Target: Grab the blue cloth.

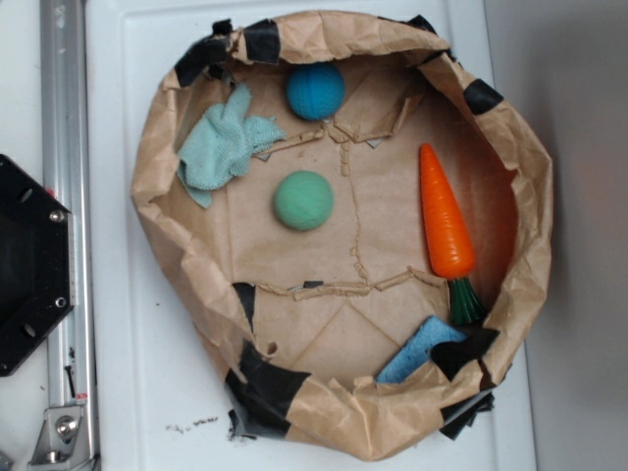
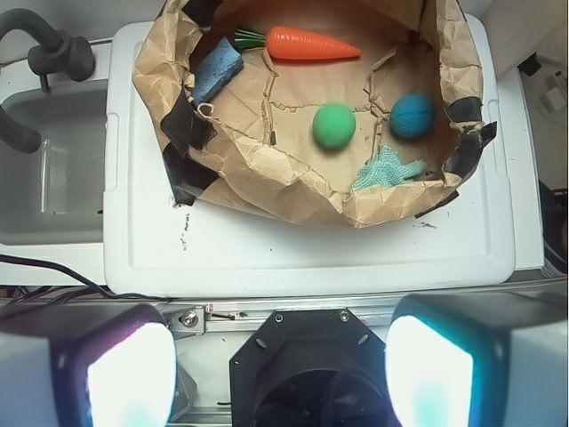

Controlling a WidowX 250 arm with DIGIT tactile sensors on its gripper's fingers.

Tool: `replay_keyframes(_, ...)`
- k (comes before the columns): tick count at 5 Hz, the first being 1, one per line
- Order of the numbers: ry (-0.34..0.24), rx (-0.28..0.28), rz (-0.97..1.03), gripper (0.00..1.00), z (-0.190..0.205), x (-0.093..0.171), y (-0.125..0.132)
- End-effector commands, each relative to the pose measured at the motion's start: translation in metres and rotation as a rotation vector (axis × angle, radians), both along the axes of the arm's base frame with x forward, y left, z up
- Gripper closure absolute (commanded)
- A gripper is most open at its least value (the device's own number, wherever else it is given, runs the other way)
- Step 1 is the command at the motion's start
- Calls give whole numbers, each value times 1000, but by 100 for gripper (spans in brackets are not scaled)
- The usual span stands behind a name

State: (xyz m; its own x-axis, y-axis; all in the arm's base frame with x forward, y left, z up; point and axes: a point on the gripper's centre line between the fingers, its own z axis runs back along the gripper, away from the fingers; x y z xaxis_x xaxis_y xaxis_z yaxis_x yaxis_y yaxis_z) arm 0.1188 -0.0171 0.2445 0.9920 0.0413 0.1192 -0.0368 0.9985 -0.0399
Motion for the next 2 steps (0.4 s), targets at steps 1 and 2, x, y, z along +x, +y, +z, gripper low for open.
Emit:
replay_keyframes(1, 0, 0, 0, 0, 0, 0, 0)
replay_keyframes(2, -237, 260, 126, 0, -50, 42, 27)
